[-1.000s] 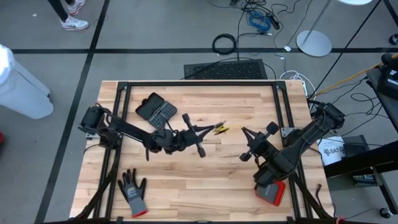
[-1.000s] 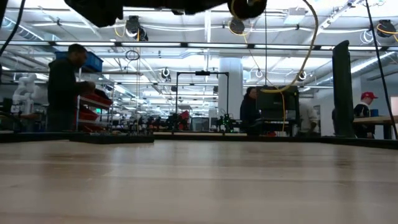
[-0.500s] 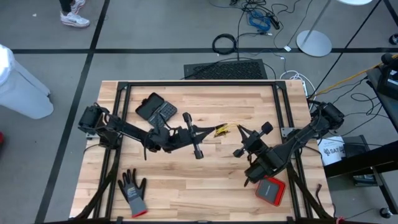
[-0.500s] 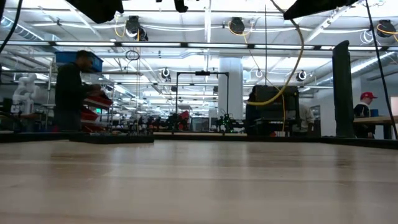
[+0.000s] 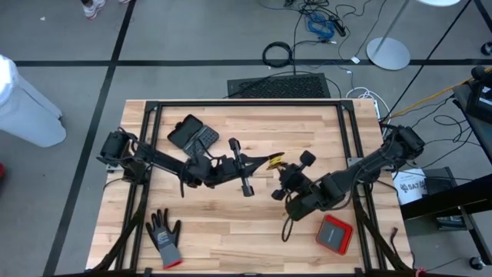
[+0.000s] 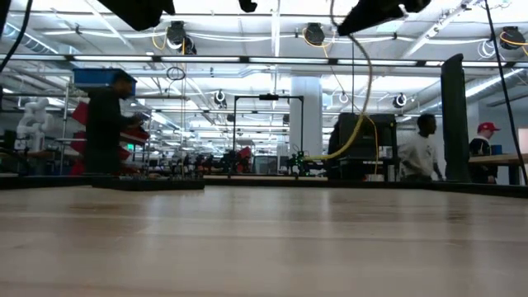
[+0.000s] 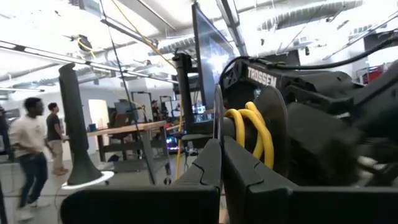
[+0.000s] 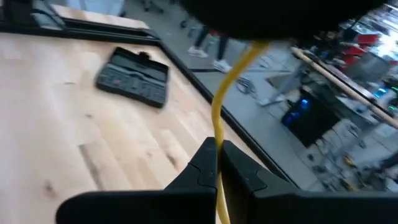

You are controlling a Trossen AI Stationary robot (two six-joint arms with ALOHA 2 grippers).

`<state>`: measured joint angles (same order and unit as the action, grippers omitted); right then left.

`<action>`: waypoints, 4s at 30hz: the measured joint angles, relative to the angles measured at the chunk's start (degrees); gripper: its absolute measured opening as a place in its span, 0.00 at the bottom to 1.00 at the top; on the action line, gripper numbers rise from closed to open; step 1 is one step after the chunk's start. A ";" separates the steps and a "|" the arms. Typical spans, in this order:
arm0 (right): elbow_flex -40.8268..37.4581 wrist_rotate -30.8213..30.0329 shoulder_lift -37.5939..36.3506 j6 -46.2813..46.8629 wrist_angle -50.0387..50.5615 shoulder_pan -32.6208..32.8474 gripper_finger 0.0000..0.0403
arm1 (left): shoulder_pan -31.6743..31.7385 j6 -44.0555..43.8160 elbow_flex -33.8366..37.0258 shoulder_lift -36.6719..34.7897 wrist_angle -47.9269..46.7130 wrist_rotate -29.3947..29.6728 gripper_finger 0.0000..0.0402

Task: Coil cords
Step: Coil the yellow wire onto the spool

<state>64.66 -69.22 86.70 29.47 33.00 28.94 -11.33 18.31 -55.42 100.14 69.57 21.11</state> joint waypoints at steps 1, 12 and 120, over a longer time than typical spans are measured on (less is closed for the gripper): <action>0.00 0.80 0.04 -2.82 -2.56 -0.19 0.00 | 0.13 0.13 -0.01 0.00 -0.01 0.19 0.00; 0.00 3.55 0.09 -16.93 -16.10 0.47 0.00 | 1.09 3.44 -0.07 0.00 -6.29 5.76 0.00; -37.62 -2.12 -11.48 27.11 -15.01 9.29 0.48 | 1.92 7.66 0.02 0.00 -11.40 1.73 0.00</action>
<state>27.04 -71.34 75.22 56.58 17.99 38.23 -9.41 25.97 -55.40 100.14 58.16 22.84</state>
